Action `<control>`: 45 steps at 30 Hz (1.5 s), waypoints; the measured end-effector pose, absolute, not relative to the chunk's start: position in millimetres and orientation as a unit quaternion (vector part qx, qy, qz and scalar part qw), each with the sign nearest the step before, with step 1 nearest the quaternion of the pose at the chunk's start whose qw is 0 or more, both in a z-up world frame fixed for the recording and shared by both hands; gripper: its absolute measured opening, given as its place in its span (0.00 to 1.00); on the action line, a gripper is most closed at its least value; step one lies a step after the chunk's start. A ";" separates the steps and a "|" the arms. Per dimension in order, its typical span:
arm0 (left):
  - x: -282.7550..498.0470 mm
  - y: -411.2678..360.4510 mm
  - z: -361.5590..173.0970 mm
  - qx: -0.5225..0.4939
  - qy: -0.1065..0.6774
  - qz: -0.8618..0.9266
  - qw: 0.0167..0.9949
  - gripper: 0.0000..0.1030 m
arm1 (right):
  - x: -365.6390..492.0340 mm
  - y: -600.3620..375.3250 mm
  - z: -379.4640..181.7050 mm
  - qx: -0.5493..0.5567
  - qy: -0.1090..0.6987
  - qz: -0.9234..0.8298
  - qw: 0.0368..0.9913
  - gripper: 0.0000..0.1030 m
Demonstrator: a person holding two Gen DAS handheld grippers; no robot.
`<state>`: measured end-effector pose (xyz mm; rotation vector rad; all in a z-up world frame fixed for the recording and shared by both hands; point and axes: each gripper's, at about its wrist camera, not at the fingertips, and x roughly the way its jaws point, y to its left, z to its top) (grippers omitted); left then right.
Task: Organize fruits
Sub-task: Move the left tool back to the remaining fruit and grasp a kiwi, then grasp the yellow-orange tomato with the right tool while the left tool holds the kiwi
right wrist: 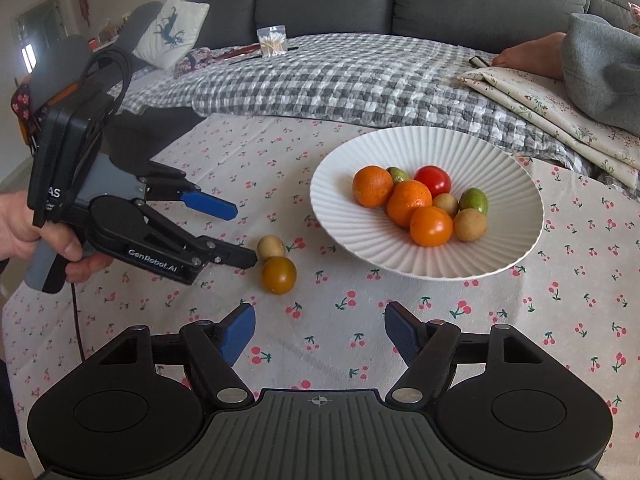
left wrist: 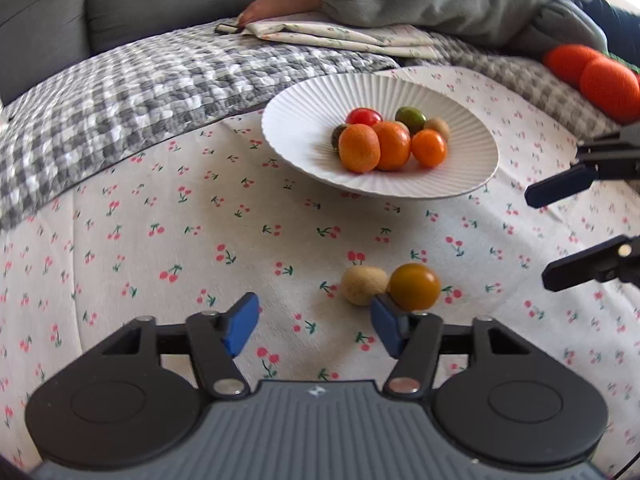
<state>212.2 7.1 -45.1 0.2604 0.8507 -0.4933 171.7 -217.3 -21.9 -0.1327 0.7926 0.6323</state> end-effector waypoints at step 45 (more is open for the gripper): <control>192.2 60.9 -40.5 0.060 0.425 -0.203 0.880 0.25 | 205.7 -160.3 -62.8 0.007 0.403 0.294 0.867 0.49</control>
